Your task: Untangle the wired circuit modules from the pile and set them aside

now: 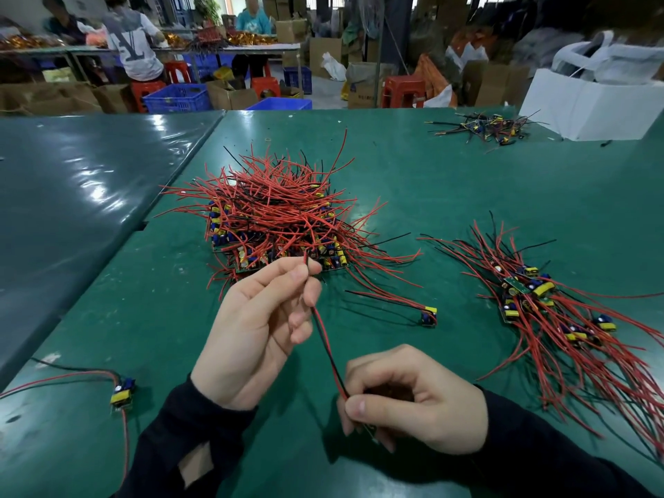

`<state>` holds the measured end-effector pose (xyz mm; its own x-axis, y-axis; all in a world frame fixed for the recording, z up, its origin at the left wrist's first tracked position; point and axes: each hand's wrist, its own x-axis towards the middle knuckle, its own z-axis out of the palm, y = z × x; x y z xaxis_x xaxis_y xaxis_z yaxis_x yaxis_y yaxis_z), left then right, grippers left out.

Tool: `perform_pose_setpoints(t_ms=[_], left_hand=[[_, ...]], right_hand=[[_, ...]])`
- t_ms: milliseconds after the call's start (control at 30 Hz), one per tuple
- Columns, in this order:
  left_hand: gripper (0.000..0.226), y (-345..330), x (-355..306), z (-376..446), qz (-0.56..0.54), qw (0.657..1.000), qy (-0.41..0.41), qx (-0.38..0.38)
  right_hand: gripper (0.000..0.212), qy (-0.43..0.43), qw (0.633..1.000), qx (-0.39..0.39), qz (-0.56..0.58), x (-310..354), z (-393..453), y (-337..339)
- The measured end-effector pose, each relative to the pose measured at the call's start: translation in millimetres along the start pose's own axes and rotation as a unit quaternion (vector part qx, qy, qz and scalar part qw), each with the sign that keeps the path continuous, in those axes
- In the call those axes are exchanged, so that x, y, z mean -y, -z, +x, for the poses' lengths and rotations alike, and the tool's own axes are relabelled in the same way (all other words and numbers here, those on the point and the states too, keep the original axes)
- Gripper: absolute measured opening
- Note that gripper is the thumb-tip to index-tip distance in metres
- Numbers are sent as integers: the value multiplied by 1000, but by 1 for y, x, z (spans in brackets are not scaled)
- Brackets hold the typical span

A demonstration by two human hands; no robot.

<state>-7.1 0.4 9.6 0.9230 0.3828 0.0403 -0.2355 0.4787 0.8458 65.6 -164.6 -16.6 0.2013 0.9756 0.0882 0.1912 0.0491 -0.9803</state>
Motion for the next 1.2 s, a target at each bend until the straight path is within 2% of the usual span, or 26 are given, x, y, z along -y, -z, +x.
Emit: perform_pose_setpoints(t_ms=[100,200,233,333,367,400,500,600,733,833,900,967,1033,1100,1133,1200], left_hand=[[18,1,2,0,30,999,-26,-13],[13,4,2,0,45,994,-101,-23],[8,5,3,0,82,985,-148,-31],[4,4,12,-1,243,924,-282,-89],[4,3,15,-1,250,920,-285,-101],[4,2,14,-1,234,930,-262,-105],[11,2,7,3,132,979,-129,-88],[20,9,-3,4,55,993,-71,-78],[10,11,-12,2,18,996,-63,-58],[9,13,-10,2,27,991,-107,-76],[7,12,-4,2,71,981,-151,-101],[10,8,4,2,166,954,-208,-139],[12,5,11,1,253,917,-255,-171],[11,5,14,2,250,913,-257,-193],[10,5,13,2,218,927,-237,-190],[14,4,10,3,133,966,-162,-151]], right_hand=[[21,-15,1000,4,-4,-1,0,0],[21,-14,1000,-9,-3,2,-1,1],[21,-9,1000,-16,-16,3,-1,1],[20,19,996,-38,-78,3,0,-3],[20,21,996,-40,-82,3,0,-3],[20,14,997,-38,-71,3,0,-3],[21,-37,999,-31,3,4,-2,3],[19,-59,996,-16,64,5,-3,5],[17,-49,989,13,139,7,-4,9],[16,-32,990,-2,134,6,-5,8],[18,30,998,-54,-6,2,-5,2],[18,102,967,-105,-207,-2,-2,-5],[18,124,939,-121,-297,-5,0,-7],[18,103,941,-133,-293,-6,1,-6],[19,76,956,-140,-246,-5,0,-5],[18,15,985,-154,-78,-3,0,-3]])
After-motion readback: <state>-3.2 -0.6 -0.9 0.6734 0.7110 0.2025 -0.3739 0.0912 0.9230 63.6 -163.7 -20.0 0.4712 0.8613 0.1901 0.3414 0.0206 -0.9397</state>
